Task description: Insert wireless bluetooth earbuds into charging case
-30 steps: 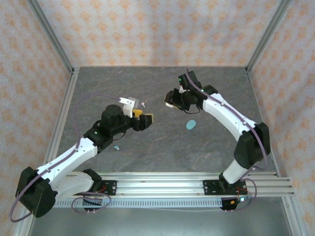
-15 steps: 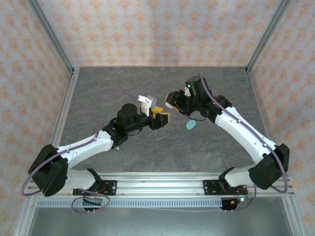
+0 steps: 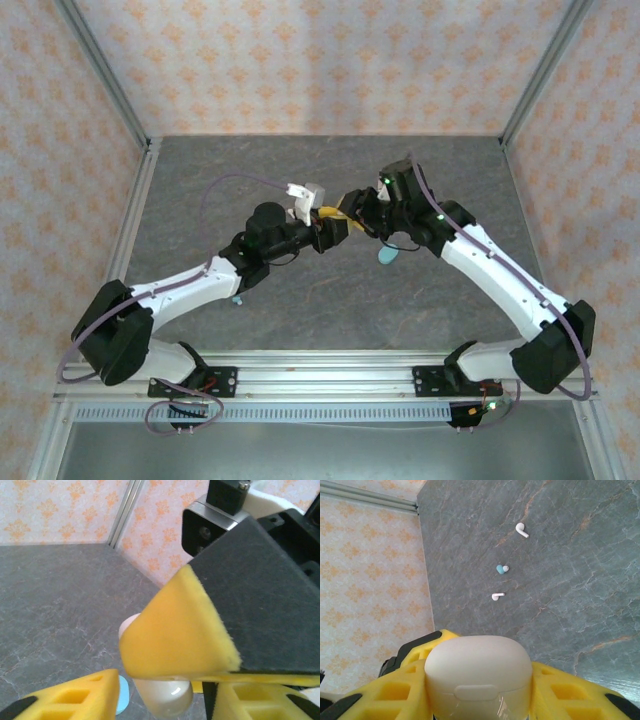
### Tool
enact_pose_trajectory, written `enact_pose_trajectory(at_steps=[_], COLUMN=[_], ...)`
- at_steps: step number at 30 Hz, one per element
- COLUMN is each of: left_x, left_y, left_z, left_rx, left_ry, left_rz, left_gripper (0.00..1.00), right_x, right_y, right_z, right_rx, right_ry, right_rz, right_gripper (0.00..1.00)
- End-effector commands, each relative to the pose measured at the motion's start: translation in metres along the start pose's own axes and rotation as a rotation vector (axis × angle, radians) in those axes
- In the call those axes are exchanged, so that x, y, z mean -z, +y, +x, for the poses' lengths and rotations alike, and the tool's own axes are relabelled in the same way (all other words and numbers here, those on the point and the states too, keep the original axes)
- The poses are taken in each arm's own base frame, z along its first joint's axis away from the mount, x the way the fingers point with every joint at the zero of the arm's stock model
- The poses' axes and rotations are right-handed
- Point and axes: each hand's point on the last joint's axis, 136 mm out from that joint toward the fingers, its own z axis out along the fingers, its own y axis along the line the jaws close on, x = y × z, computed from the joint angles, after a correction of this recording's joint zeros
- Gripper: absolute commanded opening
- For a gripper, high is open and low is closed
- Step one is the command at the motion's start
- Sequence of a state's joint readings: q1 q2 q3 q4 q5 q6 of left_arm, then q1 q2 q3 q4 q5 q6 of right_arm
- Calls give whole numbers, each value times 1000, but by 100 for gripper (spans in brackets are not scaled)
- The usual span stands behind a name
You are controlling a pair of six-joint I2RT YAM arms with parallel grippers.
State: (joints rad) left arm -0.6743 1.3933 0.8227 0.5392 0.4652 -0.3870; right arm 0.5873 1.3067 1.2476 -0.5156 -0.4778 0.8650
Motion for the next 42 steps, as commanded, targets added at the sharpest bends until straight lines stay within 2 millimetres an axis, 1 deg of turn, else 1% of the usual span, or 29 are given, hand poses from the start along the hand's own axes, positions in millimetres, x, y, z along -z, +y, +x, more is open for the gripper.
enact_pose_trajectory(at_steps=[1,6,8,10,13,14,16,17,18,22,25,28,30,34,37,42], left_x=[-2,0,1,2,6,7,11,13,15,27,36,45,51,60,64,69], left_y=[-12,-12,-13,-13,-15,-17,-19,-20,-19,-23,-35,-52,-63,-76,-86,-94], left_z=[-25,-26,-27,-27,-29,-31,-33,-33,-32,-29,-37,-51,-61,-76,-87,-97], left_rx=[-8,-4,-2,4,18,24,39,47,53,97,172,216,234,260,279,287], left_ry=[-73,-72,-72,-68,-69,-72,-69,-64,-50,-23,-22,-30,-37,-54,-67,-82], left_rz=[32,30,29,27,26,28,29,24,16,44,123,205,240,280,314,333], left_gripper=[38,18,13,9,5,4,3,3,2,0,0,0,0,0,0,0], right_x=[8,11,11,12,18,23,34,37,50,77,85,88,90,93,94,96], right_y=[14,13,14,17,26,30,39,41,46,51,57,69,78,94,98,100], right_z=[3,2,2,1,0,-2,-4,-7,-9,-16,-14,-11,-7,0,3,7], right_rx=[1,0,-6,-2,34,52,84,101,126,209,240,242,243,250,259,268], right_ry=[-8,-23,-27,-30,-43,-56,-86,-103,-135,-219,-228,-219,-200,-162,-149,-142], right_rz=[-63,-66,-76,-92,-130,-146,-178,-182,-199,-207,-277,-384,-455,-558,-592,-625], right_gripper=[43,43,44,49,62,66,72,74,76,81,80,76,73,69,66,54])
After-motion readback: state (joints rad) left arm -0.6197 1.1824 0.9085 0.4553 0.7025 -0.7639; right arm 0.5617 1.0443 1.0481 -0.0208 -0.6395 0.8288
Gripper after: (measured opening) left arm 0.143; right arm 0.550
